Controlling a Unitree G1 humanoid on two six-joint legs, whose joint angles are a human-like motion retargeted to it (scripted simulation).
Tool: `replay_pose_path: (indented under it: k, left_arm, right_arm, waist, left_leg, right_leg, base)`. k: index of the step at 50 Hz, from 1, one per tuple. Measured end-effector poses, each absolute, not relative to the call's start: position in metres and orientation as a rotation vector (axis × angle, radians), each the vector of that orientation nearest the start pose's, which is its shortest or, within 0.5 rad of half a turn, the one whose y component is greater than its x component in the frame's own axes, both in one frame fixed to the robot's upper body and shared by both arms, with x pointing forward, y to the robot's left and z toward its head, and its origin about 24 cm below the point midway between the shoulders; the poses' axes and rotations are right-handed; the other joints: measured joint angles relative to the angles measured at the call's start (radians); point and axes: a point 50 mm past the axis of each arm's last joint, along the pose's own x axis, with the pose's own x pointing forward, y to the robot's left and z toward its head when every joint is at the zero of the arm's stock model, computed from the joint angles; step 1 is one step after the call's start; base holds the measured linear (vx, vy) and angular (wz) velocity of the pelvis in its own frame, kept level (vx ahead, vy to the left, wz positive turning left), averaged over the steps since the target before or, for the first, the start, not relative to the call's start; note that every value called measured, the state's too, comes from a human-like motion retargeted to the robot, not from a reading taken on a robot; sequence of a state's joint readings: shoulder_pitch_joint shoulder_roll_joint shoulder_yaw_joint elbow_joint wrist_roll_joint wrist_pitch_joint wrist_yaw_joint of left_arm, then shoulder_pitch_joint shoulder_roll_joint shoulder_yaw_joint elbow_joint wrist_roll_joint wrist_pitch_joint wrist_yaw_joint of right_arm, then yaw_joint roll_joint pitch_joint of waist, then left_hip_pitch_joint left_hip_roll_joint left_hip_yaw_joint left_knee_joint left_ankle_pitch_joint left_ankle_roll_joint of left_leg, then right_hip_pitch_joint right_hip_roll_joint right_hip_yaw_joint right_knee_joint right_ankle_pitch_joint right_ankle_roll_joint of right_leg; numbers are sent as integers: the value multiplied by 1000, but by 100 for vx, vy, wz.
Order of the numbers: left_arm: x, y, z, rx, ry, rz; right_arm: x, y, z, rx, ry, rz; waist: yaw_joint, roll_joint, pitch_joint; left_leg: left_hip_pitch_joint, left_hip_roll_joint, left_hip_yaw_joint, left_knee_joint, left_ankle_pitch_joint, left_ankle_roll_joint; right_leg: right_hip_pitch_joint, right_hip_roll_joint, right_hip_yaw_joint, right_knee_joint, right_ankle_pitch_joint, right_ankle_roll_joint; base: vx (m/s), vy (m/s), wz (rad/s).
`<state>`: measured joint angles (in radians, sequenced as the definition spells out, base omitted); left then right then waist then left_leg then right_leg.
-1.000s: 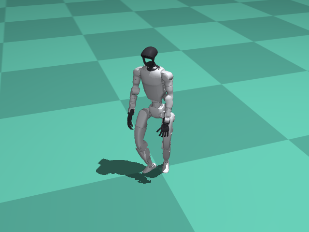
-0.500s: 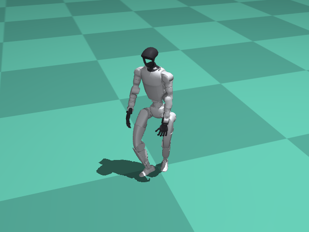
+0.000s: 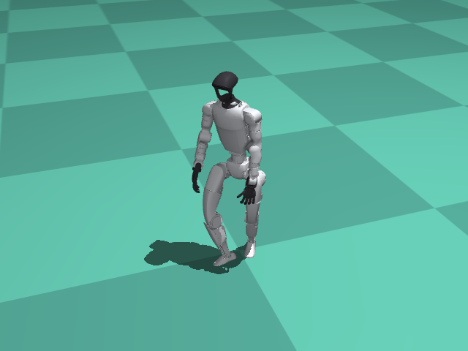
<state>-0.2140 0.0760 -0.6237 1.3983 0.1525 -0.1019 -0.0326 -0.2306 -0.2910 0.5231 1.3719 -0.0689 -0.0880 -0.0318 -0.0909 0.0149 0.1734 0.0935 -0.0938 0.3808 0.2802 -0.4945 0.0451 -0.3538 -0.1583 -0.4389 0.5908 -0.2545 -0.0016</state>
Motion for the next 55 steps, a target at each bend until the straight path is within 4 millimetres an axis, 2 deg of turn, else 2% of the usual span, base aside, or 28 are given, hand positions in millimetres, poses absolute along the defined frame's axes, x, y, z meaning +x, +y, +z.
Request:
replay_pose_path:
  k: [18, 30, 38, 43, 48, 55]
  left_arm:
    - [131, 140, -163, 642, 1074, -599]
    - [132, 138, -163, 638, 1088, -601]
    - [127, 140, -165, 627, 1116, -606]
    - [126, 147, -165, 626, 1134, -598]
    - [133, 158, -163, 644, 1136, -571]
    - [146, 170, -158, 673, 1122, -535]
  right_arm:
    - [145, -234, -147, -683, 1097, 234]
    - [142, -235, -148, -656, 1114, 223]
    - [133, -231, -152, -630, 1151, 246]
    - [127, -220, -156, -599, 1167, 284]
    - [134, -206, -157, -578, 1145, 324]
    - [141, -207, -155, -604, 1131, 320]
  waist:
    - [15, 8, 9]
    - [16, -8, 8]
    - [19, -14, 3]
    - [24, -9, 0]
    - [30, 3, 1]
    - [47, 44, 21]
  left_leg:
    - [3, 14, -6, 47, -20, -3]
    - [5, -1, -12, 45, -14, 2]
    - [10, -2, -15, 48, -14, -2]
    - [5, 12, -16, 86, -29, -8]
    - [-20, 45, -17, 192, -63, -20]
    - [-118, 139, -46, 506, -119, -57]
  right_leg:
    - [36, 1, -29, -10, -26, -6]
    - [13, -34, -35, 51, -32, -11]
    - [30, -33, -47, 31, -49, -28]
    - [54, -18, -56, 4, -69, -44]
    - [80, 4, -65, -8, -112, -74]
    - [99, 56, -83, 31, -211, -145]
  base:
    - [0, 0, 0]
    - [0, 0, 0]
    - [2, 0, -1]
    - [8, -2, -5]
    - [11, -4, -7]
    - [12, -4, -17]
